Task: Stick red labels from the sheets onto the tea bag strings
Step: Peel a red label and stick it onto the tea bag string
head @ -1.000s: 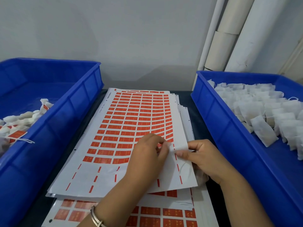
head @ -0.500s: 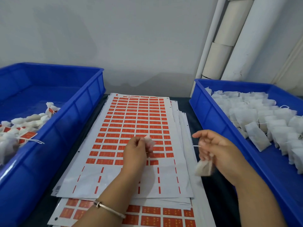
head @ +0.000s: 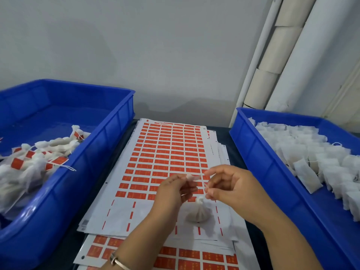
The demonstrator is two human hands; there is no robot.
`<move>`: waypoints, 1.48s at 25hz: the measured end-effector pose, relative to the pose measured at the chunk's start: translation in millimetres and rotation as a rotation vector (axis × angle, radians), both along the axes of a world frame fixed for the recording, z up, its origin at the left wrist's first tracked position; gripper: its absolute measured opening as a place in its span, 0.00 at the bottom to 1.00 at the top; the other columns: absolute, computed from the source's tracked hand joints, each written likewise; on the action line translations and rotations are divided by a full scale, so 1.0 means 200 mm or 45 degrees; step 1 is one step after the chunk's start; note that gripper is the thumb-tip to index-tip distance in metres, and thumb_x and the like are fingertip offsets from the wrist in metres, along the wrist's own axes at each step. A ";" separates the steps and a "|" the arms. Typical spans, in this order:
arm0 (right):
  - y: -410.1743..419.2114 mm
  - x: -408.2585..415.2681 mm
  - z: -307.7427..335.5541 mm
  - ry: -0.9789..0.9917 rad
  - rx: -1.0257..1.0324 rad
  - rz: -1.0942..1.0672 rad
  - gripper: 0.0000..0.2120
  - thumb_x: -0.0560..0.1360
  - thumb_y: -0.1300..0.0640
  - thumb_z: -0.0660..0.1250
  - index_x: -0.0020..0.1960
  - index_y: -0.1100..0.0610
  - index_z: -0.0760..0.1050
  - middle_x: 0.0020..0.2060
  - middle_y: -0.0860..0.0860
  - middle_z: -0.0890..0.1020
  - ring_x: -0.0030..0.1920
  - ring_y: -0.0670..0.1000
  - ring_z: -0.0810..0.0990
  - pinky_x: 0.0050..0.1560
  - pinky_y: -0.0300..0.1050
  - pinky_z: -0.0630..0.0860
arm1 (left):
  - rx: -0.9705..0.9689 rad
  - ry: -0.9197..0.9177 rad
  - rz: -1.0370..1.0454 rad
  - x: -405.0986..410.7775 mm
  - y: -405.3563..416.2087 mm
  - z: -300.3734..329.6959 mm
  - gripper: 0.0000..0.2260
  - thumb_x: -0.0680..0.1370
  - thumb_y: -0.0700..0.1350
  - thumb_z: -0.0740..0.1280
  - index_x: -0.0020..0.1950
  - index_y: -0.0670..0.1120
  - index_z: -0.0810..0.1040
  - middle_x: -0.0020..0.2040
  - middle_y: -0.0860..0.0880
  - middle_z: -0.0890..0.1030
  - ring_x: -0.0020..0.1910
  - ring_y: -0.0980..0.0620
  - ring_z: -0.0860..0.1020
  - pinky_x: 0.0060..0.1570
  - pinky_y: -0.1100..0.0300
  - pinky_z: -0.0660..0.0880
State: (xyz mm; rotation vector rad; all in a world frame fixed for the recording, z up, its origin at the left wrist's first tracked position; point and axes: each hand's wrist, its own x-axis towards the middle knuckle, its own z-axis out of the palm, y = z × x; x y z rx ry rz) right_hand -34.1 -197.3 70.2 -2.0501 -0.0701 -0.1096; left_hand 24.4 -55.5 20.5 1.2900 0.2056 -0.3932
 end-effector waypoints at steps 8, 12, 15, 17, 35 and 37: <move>0.05 0.08 -0.02 -0.030 -0.013 -0.137 0.17 0.68 0.64 0.74 0.47 0.46 0.73 0.37 0.44 0.83 0.38 0.44 0.83 0.40 0.38 0.80 | -0.065 -0.174 -0.171 -0.06 0.05 -0.04 0.07 0.79 0.42 0.62 0.44 0.45 0.78 0.36 0.54 0.83 0.37 0.58 0.81 0.45 0.60 0.76; 0.02 0.09 -0.03 -0.083 -0.065 -0.160 0.16 0.69 0.62 0.74 0.49 0.45 0.73 0.37 0.41 0.83 0.38 0.40 0.81 0.40 0.31 0.76 | 0.166 -0.126 -0.193 -0.06 0.02 0.02 0.06 0.79 0.43 0.63 0.43 0.49 0.78 0.45 0.50 0.83 0.48 0.51 0.81 0.56 0.53 0.76; 0.01 0.11 -0.04 -0.116 -0.041 -0.187 0.16 0.70 0.60 0.74 0.51 0.44 0.73 0.38 0.41 0.83 0.41 0.41 0.81 0.45 0.35 0.77 | 0.254 -0.094 -0.158 -0.06 0.01 0.06 0.06 0.79 0.46 0.62 0.44 0.53 0.76 0.52 0.49 0.81 0.54 0.48 0.79 0.61 0.52 0.73; 0.01 0.12 -0.04 -0.132 -0.031 -0.200 0.16 0.69 0.60 0.74 0.50 0.43 0.73 0.38 0.41 0.83 0.41 0.42 0.81 0.46 0.35 0.78 | 0.208 -0.053 -0.143 -0.07 0.01 0.07 0.06 0.79 0.46 0.62 0.45 0.54 0.77 0.53 0.49 0.81 0.54 0.49 0.79 0.61 0.52 0.73; 0.00 0.14 -0.05 -0.167 0.072 -0.188 0.18 0.68 0.60 0.75 0.50 0.42 0.74 0.37 0.42 0.84 0.41 0.42 0.82 0.47 0.37 0.77 | 0.187 0.065 -0.067 -0.04 -0.04 0.14 0.07 0.78 0.45 0.65 0.41 0.50 0.80 0.45 0.49 0.83 0.51 0.49 0.79 0.57 0.54 0.72; -0.01 0.15 -0.06 -0.163 0.106 -0.202 0.17 0.69 0.59 0.74 0.50 0.42 0.74 0.38 0.42 0.84 0.44 0.42 0.82 0.47 0.36 0.77 | 0.270 0.106 -0.119 -0.03 -0.05 0.15 0.05 0.77 0.45 0.66 0.42 0.46 0.79 0.50 0.44 0.82 0.55 0.45 0.78 0.62 0.50 0.71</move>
